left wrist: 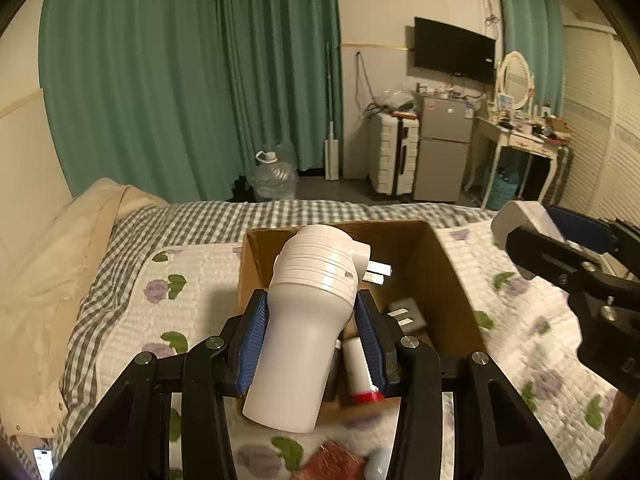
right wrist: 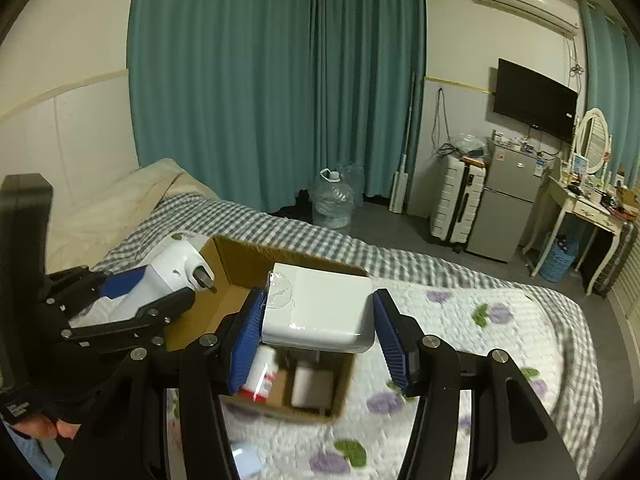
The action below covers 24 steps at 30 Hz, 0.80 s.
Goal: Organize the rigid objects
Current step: 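Place the white device and white charger into the box and open both tools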
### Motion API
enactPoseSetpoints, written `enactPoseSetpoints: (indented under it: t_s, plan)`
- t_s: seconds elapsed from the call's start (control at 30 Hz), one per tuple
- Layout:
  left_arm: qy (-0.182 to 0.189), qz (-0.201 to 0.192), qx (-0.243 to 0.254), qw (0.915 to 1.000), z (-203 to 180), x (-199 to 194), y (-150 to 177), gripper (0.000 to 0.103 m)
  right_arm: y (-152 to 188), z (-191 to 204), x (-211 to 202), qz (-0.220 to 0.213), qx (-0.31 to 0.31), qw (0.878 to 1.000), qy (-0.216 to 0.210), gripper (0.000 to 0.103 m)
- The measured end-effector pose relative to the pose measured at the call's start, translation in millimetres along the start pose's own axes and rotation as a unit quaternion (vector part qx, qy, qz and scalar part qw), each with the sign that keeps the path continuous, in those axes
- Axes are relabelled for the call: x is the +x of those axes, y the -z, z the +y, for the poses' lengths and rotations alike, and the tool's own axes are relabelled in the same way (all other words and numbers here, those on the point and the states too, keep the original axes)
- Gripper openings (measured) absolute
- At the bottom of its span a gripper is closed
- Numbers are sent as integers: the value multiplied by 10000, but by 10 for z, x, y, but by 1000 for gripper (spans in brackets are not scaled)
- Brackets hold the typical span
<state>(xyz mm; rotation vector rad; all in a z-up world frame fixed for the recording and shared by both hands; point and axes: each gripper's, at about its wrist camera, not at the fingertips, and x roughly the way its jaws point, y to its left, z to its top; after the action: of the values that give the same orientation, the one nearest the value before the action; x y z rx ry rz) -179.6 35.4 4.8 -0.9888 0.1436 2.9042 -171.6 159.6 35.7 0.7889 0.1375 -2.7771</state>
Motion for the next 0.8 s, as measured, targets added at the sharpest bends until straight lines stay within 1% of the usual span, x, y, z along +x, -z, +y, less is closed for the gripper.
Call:
enactPoseSetpoints:
  t_s: [0.1, 0.2, 0.27, 0.43, 0.57, 0.63, 0.7, 0.73, 0.8]
  plan:
    - [-102, 77, 16, 9999, 15, 187, -17, 44, -34, 34, 200, 20, 4, 10000, -67, 54]
    - [-142, 222, 19, 9997, 11, 413, 28, 44, 3, 45, 382, 89, 23, 9999, -130, 54]
    - [-157, 295, 35, 9994, -27, 484, 74, 44, 42, 37, 481, 143, 35, 9998, -144, 54]
    - [-162, 511, 44, 9986, -67, 708, 180, 44, 131, -23, 624, 239, 115, 9995, -150, 54]
    - [-179, 590, 43, 9981, -116, 792, 236, 45, 180, -57, 661, 273, 140, 9994, -143, 54]
    - [-104, 592, 41, 9982, -129, 819, 256, 48, 180, -69, 668, 275, 157, 9994, -140, 54]
    - [-106, 621, 86, 9980, -146, 813, 271, 55, 190, -76, 650, 269, 173, 9994, -131, 54]
    - [-170, 604, 81, 9980, -147, 780, 267, 62, 176, -90, 621, 261, 182, 9994, -126, 54]
    - [-206, 505, -16, 9985, -113, 685, 234, 62, 158, -87, 571, 229, 207, 9995, -119, 54]
